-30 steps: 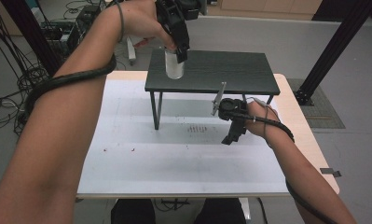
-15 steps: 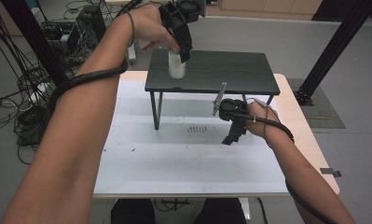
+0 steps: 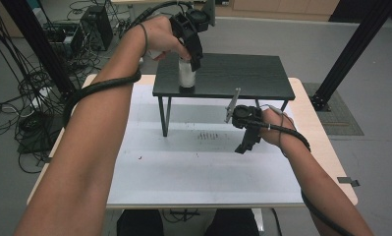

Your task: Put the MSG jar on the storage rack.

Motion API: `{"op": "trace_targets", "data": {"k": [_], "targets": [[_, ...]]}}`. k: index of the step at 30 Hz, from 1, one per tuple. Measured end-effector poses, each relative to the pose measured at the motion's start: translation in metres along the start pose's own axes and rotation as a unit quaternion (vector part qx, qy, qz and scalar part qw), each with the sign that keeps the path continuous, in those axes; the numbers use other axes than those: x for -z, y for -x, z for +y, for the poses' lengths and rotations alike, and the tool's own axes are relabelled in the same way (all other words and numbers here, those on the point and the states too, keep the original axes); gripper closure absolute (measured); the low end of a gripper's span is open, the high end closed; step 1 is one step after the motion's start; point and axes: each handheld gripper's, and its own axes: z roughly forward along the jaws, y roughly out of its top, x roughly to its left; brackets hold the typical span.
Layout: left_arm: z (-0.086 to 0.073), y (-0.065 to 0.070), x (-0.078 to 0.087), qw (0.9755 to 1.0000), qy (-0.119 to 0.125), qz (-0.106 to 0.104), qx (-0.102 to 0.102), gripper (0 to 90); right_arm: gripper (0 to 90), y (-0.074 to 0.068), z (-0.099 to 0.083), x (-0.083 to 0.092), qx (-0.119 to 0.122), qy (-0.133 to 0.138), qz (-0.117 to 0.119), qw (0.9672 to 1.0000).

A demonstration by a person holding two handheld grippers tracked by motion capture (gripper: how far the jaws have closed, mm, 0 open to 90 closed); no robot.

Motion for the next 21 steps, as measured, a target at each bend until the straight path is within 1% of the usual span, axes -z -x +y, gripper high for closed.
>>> {"op": "trace_targets", "data": {"k": [2,4,8,12,14,17,21], "targets": [[0.001,0.000,-0.001,1.0000,0.000,0.001,0.000,42.2,4.0,0.000,-0.001,0.000,-0.001,0.005,0.001,1.0000],[0.001,-0.001,-0.003,1.0000,0.000,0.000,0.001,42.2,4.0,0.000,0.000,-0.001,-0.001,0.002,0.001,1.0000],[0.001,-0.004,-0.006,1.0000,0.000,-0.004,0.004,42.2,4.1,0.001,-0.003,-0.002,-0.001,0.004,0.003,1.0000],[0.002,-0.004,-0.010,1.0000,-0.003,-0.003,0.005,42.2,4.1,0.001,-0.004,-0.002,-0.005,0.004,0.003,1.0000],[0.001,-0.005,-0.011,1.0000,0.002,-0.005,0.007,42.2,4.0,0.002,-0.006,-0.002,-0.006,0.006,0.002,1.0000],[0.001,-0.007,-0.011,0.9999,0.001,-0.007,0.008,42.2,4.0,0.002,-0.007,-0.002,-0.006,0.005,0.002,1.0000],[-0.002,-0.011,-0.012,0.9998,0.007,-0.014,0.015,42.2,4.0,0.003,-0.009,-0.002,-0.008,0.007,0.002,0.9999]]}}
